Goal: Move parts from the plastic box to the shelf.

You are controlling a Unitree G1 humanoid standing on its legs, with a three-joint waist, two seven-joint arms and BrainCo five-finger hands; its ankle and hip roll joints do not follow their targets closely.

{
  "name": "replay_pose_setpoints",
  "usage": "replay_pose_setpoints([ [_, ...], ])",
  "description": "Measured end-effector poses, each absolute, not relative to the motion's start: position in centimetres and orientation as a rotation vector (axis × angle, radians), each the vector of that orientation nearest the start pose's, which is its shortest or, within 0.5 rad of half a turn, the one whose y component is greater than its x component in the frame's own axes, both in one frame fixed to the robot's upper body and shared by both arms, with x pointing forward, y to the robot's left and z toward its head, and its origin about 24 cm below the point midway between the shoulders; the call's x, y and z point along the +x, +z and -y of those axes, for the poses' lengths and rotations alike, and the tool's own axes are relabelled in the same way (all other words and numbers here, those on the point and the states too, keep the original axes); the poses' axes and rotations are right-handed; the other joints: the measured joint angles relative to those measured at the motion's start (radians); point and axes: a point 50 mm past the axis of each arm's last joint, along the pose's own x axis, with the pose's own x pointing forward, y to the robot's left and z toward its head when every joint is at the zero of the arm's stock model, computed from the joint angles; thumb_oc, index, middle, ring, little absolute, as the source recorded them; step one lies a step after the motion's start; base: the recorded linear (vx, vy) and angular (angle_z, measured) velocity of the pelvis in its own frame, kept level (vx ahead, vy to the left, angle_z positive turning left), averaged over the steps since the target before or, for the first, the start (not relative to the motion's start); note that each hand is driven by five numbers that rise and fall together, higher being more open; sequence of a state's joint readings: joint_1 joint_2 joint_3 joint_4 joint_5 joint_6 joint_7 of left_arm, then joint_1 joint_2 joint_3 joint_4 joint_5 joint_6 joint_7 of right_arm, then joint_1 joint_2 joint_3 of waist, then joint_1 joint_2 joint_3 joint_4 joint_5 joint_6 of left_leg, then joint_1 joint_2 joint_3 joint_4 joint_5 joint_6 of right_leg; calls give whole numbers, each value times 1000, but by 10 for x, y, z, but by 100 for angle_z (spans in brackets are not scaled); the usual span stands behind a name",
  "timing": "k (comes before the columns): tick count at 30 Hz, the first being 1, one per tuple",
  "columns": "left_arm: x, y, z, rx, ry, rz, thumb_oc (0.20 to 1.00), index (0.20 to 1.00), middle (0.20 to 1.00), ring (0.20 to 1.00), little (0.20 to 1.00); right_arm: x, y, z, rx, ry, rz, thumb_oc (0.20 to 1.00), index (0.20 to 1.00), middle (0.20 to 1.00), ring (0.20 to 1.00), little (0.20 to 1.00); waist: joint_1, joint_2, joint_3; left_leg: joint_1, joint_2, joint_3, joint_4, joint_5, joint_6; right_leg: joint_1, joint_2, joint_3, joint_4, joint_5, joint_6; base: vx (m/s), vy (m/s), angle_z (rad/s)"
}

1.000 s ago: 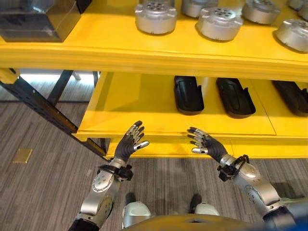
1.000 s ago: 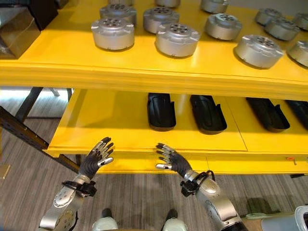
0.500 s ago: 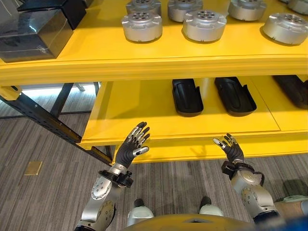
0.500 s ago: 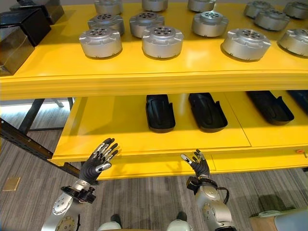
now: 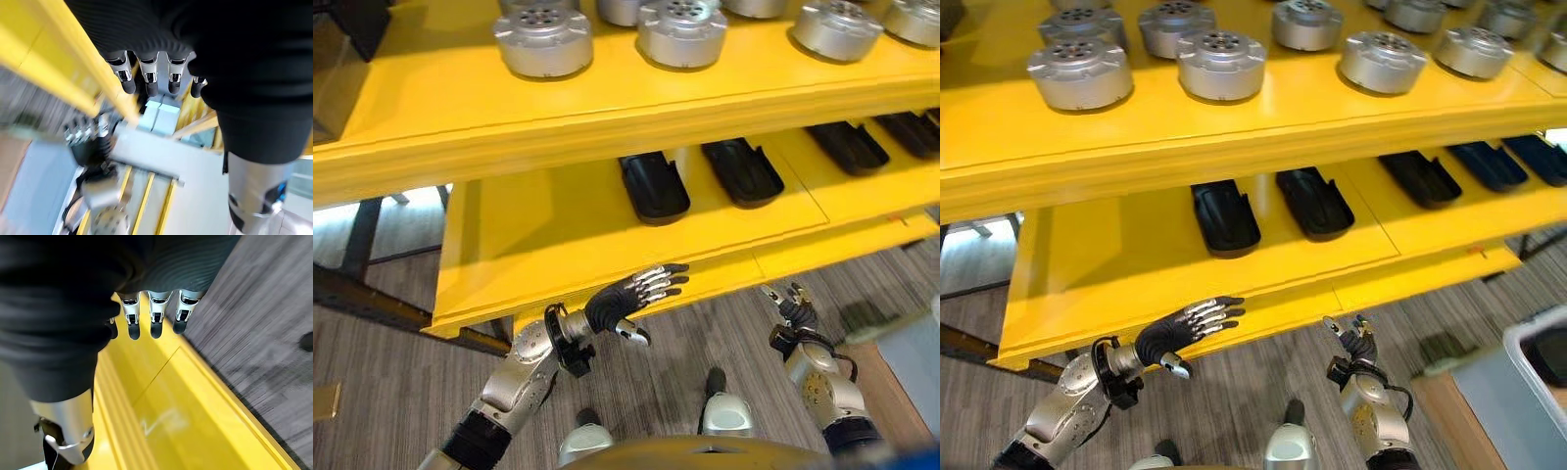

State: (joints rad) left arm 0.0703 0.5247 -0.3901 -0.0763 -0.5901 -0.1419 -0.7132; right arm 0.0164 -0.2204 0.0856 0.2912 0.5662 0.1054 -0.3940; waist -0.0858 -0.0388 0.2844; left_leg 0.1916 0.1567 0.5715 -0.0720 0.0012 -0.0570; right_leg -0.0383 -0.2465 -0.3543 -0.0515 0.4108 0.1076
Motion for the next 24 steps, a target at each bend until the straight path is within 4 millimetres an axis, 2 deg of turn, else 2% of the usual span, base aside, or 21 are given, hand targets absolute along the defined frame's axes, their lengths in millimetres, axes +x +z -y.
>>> replay_pose_setpoints([
  [1,201,36,-132,-136,-1042,-49,1000,1000,1000,1000,1000,224,-42,201,244,-407,-494,1000,1000,1000,1000,1000,-21,31,7,-7,15,5,-2,9,15,-9,-8,-43,100,-103,42,-92,-64,-20],
  [2,201,36,-132,-141,-1039,-47,1000,1000,1000,1000,1000,222,-43,203,240,-411,-502,1000,1000,1000,1000,1000,-18,41,3,-7,24,6,-5,14,16,-18,-8,-55,188,-174,41,-68,-94,-9],
  [3,199,36,-132,-147,-1037,-45,1000,1000,1000,1000,1000,218,-45,205,233,-419,-506,1000,1000,1000,1000,1000,4,77,0,1,44,28,-5,28,5,-45,-23,-73,393,-305,26,-59,-113,-27],
  [4,199,35,-132,-146,-1037,-47,1000,1000,1000,1000,1000,219,-44,205,234,-419,-501,1000,1000,1000,1000,1000,16,80,-3,1,50,34,-1,28,5,-52,-40,-79,479,-356,27,-42,-152,-47],
  [5,196,34,-135,-144,-1026,-56,1000,1000,1000,1000,1000,220,-42,204,235,-414,-489,1000,1000,1000,1000,1000,31,81,-12,2,53,56,5,32,-1,-37,-57,-94,529,-399,13,-27,-230,-47],
  [6,194,31,-139,-136,-1011,-68,1000,1000,1000,1000,1000,224,-40,202,236,-406,-474,1000,1000,1000,1000,1000,36,72,-17,8,54,74,13,32,-6,-23,-69,-123,528,-428,-11,-6,-292,-73],
  [7,192,30,-140,-136,-1008,-80,1000,1000,1000,1000,1000,229,-37,200,235,-394,-458,1000,1000,1000,1000,1000,50,70,-23,9,61,102,34,31,-8,-20,-58,-157,487,-461,-48,11,-321,-102],
  [8,191,28,-140,-143,-1004,-85,1000,1000,1000,1000,1000,236,-32,198,229,-379,-440,1000,1000,1000,1000,1000,60,75,-27,2,77,116,76,20,-19,-2,-17,-193,417,-480,-82,10,-308,-140],
  [9,191,28,-142,-139,-1003,-89,1000,1000,1000,1000,1000,243,-27,192,225,-355,-421,1000,1000,1000,1000,1000,75,72,-28,-7,114,129,151,5,-22,16,23,-209,337,-491,-102,21,-287,-173],
  [10,191,27,-142,-138,-999,-92,1000,1000,1000,1000,1000,249,-22,184,203,-328,-403,1000,1000,1000,1000,1000,86,62,-39,-32,163,137,262,-16,-17,46,65,-215,244,-496,-122,26,-253,-151],
  [11,191,27,-140,-147,-999,-89,1000,1000,1000,1000,1000,252,-19,182,182,-319,-388,1000,1000,1000,1000,1000,79,66,-47,-66,196,122,318,-55,-30,62,96,-195,188,-470,-139,35,-239,-111],
  [12,193,30,-135,-157,-1009,-70,1000,1000,1000,1000,1000,253,-13,184,151,-330,-362,1000,1000,1000,1000,1000,65,63,-51,-90,185,106,306,-81,-56,76,117,-173,139,-448,-146,35,-273,-93],
  [13,198,37,-132,-177,-1017,-30,1000,1000,1000,1000,1000,254,-6,196,100,-371,-325,1000,1000,1000,1000,1000,60,64,-56,-121,146,107,241,-70,-53,88,147,-143,95,-431,-150,40,-345,-74],
  [14,199,38,-132,-183,-1015,-24,1000,1000,1000,1000,1000,253,-5,198,93,-382,-319,1000,1000,1000,1000,1000,52,69,-59,-134,137,108,225,-61,-52,91,157,-140,89,-431,-151,31,-314,-92],
  [15,199,38,-133,-196,-1004,-20,1000,1000,1000,1000,1000,246,-7,214,47,-443,-324,1000,1000,1000,1000,1000,30,77,-73,-146,117,61,182,15,-19,99,192,-122,82,-445,-143,50,-393,-47],
  [16,195,34,-132,-217,-1003,-32,1000,1000,1000,1000,1000,233,-16,224,37,-518,-359,1000,1000,1000,1000,1000,-2,63,-101,-134,108,79,149,36,-26,91,196,-121,85,-459,-131,54,-334,-43],
  [18,194,35,-127,-261,-1029,-22,1000,1000,1000,1000,1000,224,-26,239,38,-626,-406,1000,1000,1000,1000,1000,-38,51,-103,-127,113,115,123,49,-28,48,197,-93,116,-482,-132,88,-439,-40],
  [21,196,36,-118,-261,-1066,-31,1000,1000,1000,1000,1000,220,-30,244,21,-652,-419,1000,1000,1000,1000,1000,-78,58,-98,-88,122,164,123,56,-21,38,200,-56,158,-510,-136,63,-345,-50],
  [22,198,38,-115,-262,-1071,-21,1000,1000,1000,1000,1000,219,-29,246,9,-650,-409,1000,1000,1000,1000,1000,-100,61,-96,-82,129,168,125,70,-34,30,201,-50,171,-525,-135,68,-417,-54],
  [23,200,38,-115,-267,-1070,-18,1000,1000,1000,1000,1000,220,-27,249,4,-653,-397,1000,1000,1000,1000,1000,-93,66,-93,-75,129,177,129,77,-41,17,201,-36,195,-543,-140,60,-312,-63],
  [24,202,35,-114,-276,-1048,-26,1000,1000,1000,1000,1000,220,-26,254,4,-651,-388,1000,1000,1000,1000,1000,-111,66,-91,-65,141,183,144,100,-50,7,211,-12,213,-558,-147,102,-381,-57],
])
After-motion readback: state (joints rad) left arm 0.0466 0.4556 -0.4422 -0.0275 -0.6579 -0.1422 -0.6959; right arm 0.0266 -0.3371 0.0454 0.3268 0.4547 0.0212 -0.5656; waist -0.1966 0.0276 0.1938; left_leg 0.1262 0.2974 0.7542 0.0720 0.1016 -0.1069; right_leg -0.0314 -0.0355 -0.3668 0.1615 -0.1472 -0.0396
